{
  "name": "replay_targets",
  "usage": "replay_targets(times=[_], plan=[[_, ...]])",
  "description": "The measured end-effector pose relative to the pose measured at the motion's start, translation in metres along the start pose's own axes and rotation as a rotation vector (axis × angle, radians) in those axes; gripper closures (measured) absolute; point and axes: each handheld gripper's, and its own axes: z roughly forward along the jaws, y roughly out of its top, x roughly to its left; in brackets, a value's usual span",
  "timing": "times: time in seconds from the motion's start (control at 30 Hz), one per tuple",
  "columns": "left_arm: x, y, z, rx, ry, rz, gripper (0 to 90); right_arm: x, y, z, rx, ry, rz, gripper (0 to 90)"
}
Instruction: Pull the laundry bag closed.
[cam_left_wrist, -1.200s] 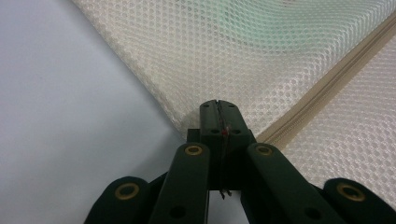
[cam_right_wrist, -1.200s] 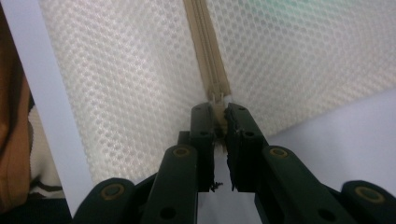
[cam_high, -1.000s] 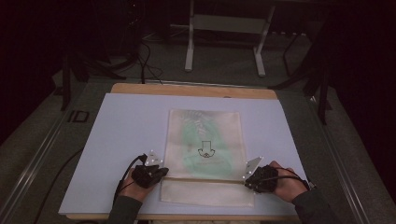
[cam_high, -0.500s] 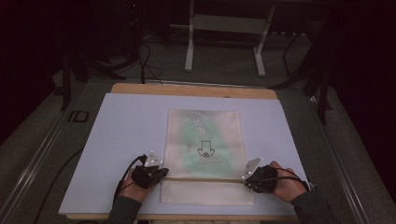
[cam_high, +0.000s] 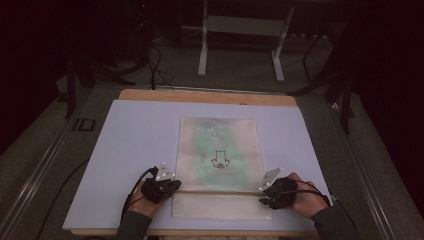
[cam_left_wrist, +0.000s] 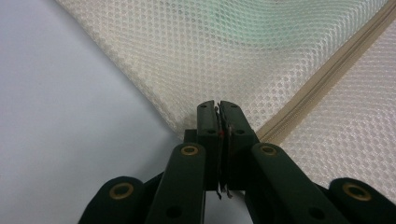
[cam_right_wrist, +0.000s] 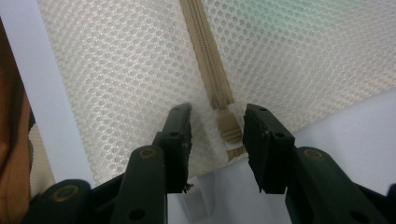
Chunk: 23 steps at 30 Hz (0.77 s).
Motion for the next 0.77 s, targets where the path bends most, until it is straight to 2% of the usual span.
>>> replay_targets(times=[0.37, 0.6, 0.77], plan=[[-0.003, 0.001, -0.001, 0.001, 0.021, 0.024, 86.7, -0.003, -0.007, -0.003, -0.073, -0.011, 0.062, 59.3], [-0.002, 0.001, -0.002, -0.010, 0.028, 0.016, 86.6, -0.007, -0.016, -0.007, -0.150, -0.031, 0.135, 58.6], [0.002, 0.000, -0.005, -0.022, 0.042, 0.000, 86.6, -0.010, -0.028, -0.008, -0.199, -0.056, 0.209, 57.5]])
